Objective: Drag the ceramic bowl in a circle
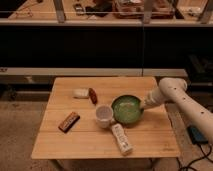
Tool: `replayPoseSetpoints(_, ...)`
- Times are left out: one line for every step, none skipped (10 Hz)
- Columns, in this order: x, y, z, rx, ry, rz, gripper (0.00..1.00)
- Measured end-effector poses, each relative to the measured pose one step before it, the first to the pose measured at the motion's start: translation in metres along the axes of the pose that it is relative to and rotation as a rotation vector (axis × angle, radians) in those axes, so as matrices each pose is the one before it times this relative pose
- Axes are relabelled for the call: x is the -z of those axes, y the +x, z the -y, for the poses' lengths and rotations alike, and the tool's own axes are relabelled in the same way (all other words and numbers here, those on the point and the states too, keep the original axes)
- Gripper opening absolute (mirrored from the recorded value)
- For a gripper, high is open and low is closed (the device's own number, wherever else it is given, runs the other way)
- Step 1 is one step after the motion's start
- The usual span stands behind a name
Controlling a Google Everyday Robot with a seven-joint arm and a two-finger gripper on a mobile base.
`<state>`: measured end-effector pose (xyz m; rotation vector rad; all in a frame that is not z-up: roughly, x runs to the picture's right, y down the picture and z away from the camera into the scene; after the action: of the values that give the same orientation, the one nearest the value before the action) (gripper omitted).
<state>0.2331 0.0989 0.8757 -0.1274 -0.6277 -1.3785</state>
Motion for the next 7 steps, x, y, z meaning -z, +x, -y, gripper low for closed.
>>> replayPoseSetpoints(-0.00265, 0.00993, 0.00795, 0.00548, 0.01526, -0.00867, 0.00)
replayPoseSetpoints(-0.00789, 0.01619, 0.01213, 0.00575, 0.02511, -0.01233, 0.00)
replayPoseSetpoints(-0.01208, 0.01603, 0.01157, 0.00601, 0.02427, -0.00806, 0.00)
replayPoseSetpoints(-0.01183, 0.01357, 0.00728, 0.00147, 0.01846, -0.00295, 0.00)
replayPoseSetpoints(-0.01009, 0.01004, 0.00314, -0.00232, 0.00969, 0.00030, 0.00)
replayPoseSetpoints(-0.01143, 0.01532, -0.00287, -0.01415, 0.00432, -0.00415, 0.00)
replayPoseSetpoints(-0.00435, 0.00968, -0.00491, -0.01306, -0.00103, -0.00792, 0.00)
